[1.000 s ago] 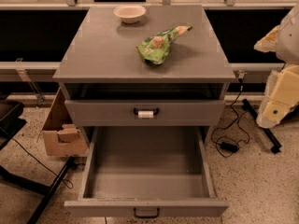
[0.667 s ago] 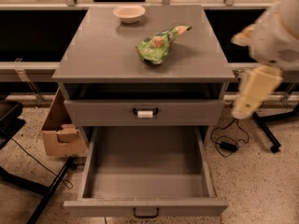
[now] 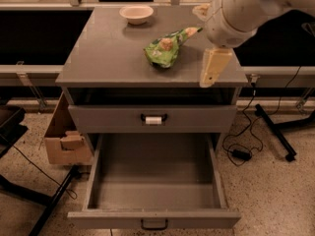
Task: Place green rice chip bag into middle drawer
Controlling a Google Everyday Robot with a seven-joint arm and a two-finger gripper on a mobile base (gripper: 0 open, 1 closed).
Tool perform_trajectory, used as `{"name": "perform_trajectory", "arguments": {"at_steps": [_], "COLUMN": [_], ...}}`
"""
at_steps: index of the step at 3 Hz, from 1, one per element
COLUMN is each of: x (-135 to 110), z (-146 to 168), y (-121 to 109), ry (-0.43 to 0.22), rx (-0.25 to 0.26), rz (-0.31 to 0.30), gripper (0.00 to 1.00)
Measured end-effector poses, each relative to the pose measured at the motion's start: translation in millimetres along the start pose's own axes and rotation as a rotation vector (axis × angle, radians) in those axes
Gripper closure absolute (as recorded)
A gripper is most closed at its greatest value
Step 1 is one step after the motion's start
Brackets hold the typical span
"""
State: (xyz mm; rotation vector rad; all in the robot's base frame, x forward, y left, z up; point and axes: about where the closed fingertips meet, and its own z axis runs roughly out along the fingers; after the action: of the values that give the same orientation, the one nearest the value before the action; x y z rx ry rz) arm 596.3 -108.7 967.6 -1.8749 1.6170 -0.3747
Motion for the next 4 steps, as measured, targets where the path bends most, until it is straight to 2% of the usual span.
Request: {"name": "perform_trajectory", "arguments": {"at_steps": [1,2,3,4], "x": [-16.3,-19.8,-19.8,-12.6], "z": [22.8,24.5,42.5,73.3], "y": [-35.1,-37.6,-44.7,-68.3], "ry": [0.017,0.02,-0.006,-0.032], "rx": [0.052,0.056,0.084,0.137], "rz": [-0.005,-0.006,0.002,-0.005], "gripper": [0.0,0.0,0.0,0.0]}}
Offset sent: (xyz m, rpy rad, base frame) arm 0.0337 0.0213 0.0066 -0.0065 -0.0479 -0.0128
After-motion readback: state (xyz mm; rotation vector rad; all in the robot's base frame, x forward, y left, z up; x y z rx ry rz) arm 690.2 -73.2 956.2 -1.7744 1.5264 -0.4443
